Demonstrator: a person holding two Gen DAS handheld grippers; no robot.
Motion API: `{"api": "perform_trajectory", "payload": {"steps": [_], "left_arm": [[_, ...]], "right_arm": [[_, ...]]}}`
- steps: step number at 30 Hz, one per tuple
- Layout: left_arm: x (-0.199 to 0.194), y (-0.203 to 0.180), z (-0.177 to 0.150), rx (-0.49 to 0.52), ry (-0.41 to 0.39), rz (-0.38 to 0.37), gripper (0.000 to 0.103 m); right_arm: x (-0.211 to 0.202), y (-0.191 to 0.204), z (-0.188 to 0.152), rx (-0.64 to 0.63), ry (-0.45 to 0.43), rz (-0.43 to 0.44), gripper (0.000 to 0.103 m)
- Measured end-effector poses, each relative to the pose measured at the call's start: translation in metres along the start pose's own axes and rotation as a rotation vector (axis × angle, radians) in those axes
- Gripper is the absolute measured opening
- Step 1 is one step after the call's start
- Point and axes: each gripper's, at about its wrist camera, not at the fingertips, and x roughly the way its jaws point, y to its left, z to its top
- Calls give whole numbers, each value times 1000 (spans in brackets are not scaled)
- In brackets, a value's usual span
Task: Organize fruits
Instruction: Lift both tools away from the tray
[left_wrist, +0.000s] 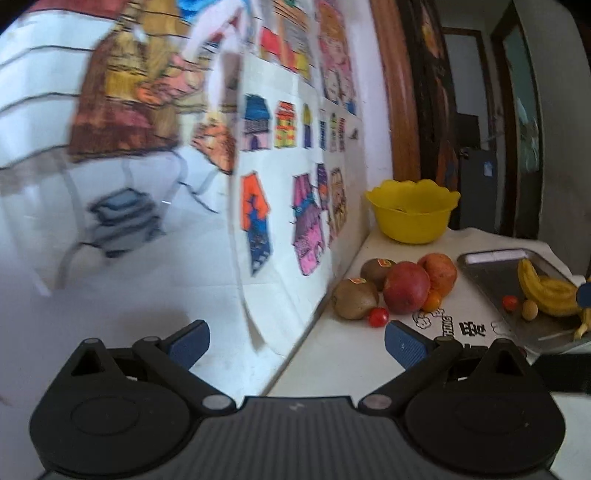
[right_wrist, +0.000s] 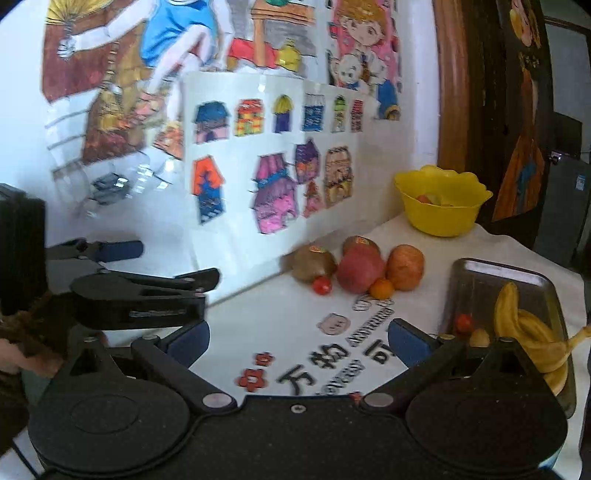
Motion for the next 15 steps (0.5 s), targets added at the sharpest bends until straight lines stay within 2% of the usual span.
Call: {"api": "perform_trajectory", "payload": {"steps": [6, 8, 15], "left_arm": [[28, -21, 2, 43, 14, -20, 103], [41, -27, 4, 45, 25, -31, 103], [81, -45, 4, 74, 62, -61, 103]], "right_arm": [[15, -49, 2, 30, -22, -76, 102], [23, -64, 8, 31, -31, -78, 102], [67, -101, 28, 2, -65, 42, 102]]}}
